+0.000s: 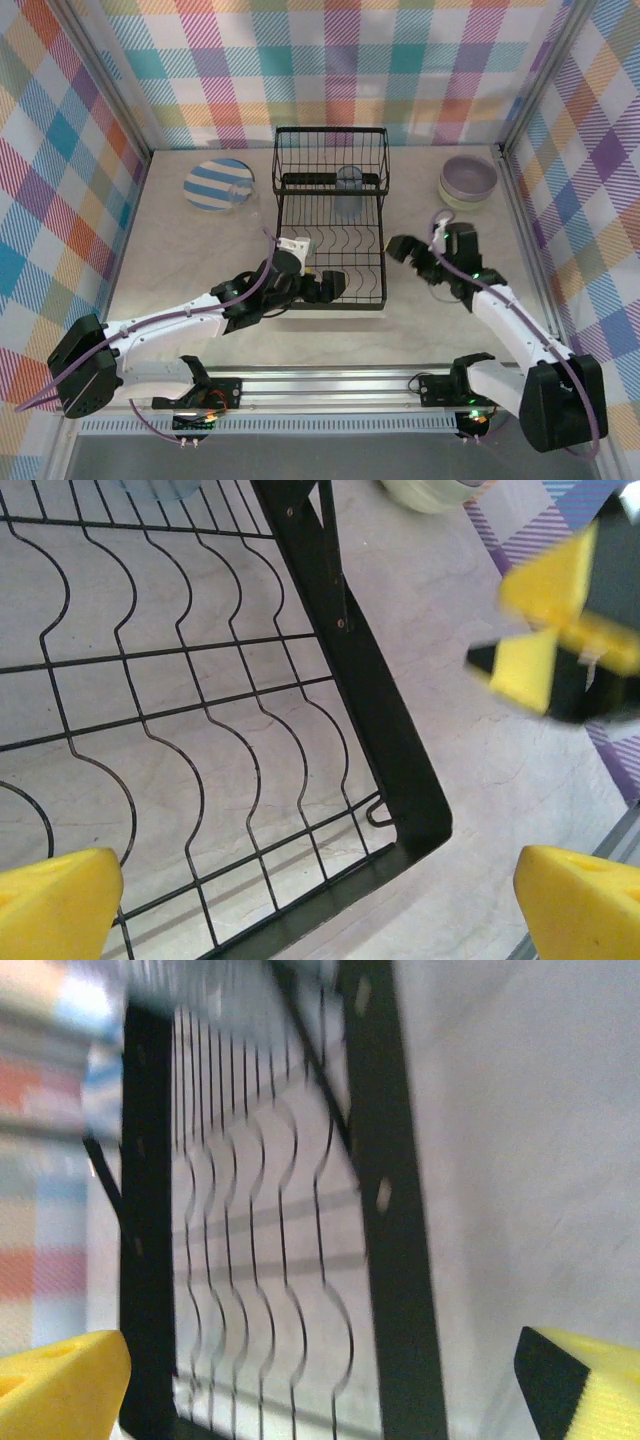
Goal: Unload the mixed dishes from the dish rack
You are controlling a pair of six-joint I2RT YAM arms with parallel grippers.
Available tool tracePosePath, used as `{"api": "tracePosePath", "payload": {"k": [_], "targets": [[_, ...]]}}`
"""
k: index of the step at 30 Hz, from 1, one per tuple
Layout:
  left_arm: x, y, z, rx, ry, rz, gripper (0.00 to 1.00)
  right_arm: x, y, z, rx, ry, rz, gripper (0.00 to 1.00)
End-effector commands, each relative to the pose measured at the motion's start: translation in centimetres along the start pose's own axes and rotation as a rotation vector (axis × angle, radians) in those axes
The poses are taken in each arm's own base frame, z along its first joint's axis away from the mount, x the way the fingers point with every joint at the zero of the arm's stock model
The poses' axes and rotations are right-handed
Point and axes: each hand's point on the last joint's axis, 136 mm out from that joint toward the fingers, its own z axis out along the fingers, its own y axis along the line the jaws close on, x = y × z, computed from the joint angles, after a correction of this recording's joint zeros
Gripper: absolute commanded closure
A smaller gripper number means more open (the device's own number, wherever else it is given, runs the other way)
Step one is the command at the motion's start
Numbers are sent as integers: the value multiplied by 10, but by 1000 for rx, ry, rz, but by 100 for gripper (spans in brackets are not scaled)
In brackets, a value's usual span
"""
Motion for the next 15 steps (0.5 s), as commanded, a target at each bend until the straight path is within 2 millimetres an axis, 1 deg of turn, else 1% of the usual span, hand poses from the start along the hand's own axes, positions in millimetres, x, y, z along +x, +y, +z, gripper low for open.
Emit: {"api": "tracePosePath", "payload": {"k": [1, 3, 4, 6, 7, 8, 11, 13, 15], "targets": [[-13, -5, -2, 18, -44, 117, 0, -44, 3, -9, 9, -61, 77, 1], [-12, -6, 2, 17, -38, 180, 0, -72, 10, -2, -20, -77, 104, 1], [-14, -7, 4, 18, -49, 211, 0, -85, 13, 5, -37, -69, 133, 1], [-16, -7, 10, 25, -76, 270, 0, -107, 15, 25, -77, -20, 198, 1], [-17, -7, 14, 29, -99, 298, 0, -121, 20, 35, -121, 6, 223, 0], [-18, -7, 18, 33, -121, 324, 0, -132, 24, 49, -161, 45, 247, 3], [-19, -9, 32, 45, -160, 383, 0, -165, 35, 82, -224, 124, 254, 13], [-22, -11, 41, 53, -181, 402, 0, -184, 34, 103, -225, 149, 247, 21], [-24, -10, 50, 60, -200, 398, 0, -202, 35, 119, -234, 167, 237, 32]]}}
